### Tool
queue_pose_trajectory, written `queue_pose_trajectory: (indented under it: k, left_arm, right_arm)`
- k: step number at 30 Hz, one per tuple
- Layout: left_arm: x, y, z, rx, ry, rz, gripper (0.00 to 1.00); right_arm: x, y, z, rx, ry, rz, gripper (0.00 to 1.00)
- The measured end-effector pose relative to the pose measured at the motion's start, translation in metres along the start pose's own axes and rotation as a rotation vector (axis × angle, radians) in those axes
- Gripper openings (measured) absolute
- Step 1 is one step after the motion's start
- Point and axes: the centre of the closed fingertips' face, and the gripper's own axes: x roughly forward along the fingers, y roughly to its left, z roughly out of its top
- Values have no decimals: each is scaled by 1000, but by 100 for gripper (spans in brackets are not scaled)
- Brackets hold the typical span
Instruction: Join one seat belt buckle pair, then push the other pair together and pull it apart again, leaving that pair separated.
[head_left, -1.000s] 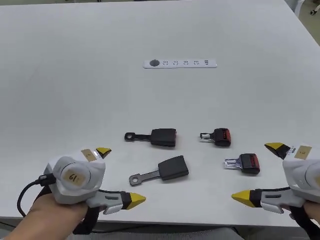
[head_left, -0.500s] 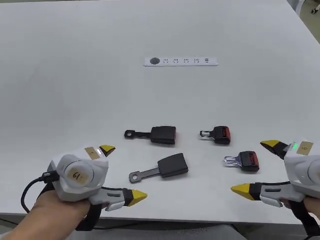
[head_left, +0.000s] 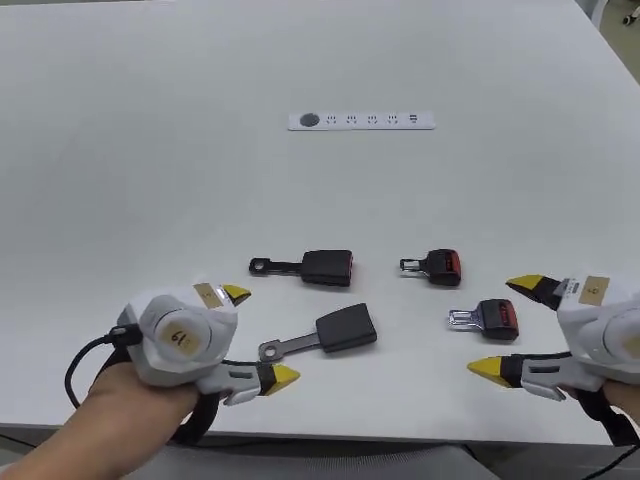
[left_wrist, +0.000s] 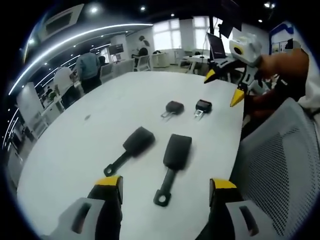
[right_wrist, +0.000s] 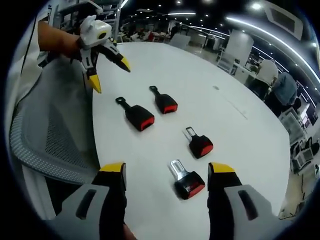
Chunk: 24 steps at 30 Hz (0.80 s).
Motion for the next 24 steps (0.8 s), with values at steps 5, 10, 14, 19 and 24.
queue_pose_trajectory:
  k: [5,10,14,19,24]
  left_arm:
    - [9,-4,7,38,-2,-15,71]
    - [18,-4,8,43,11,-26,71]
    - [25,-5,8,47,35,-37,70]
    - [35,-6,7,-7,57,-61,67]
    - [42,-4,10,20,68,-81,66]
  right_arm:
    - [6,-5,-4,-36,21,24,61]
    - [11,-3,-13,-72,55,48,61]
    - [16,-5,-19,-87,74,71,58]
    - [21,-11,-24,-98,86,86,55]
    - [24,-18,-28,-103,97,96,51]
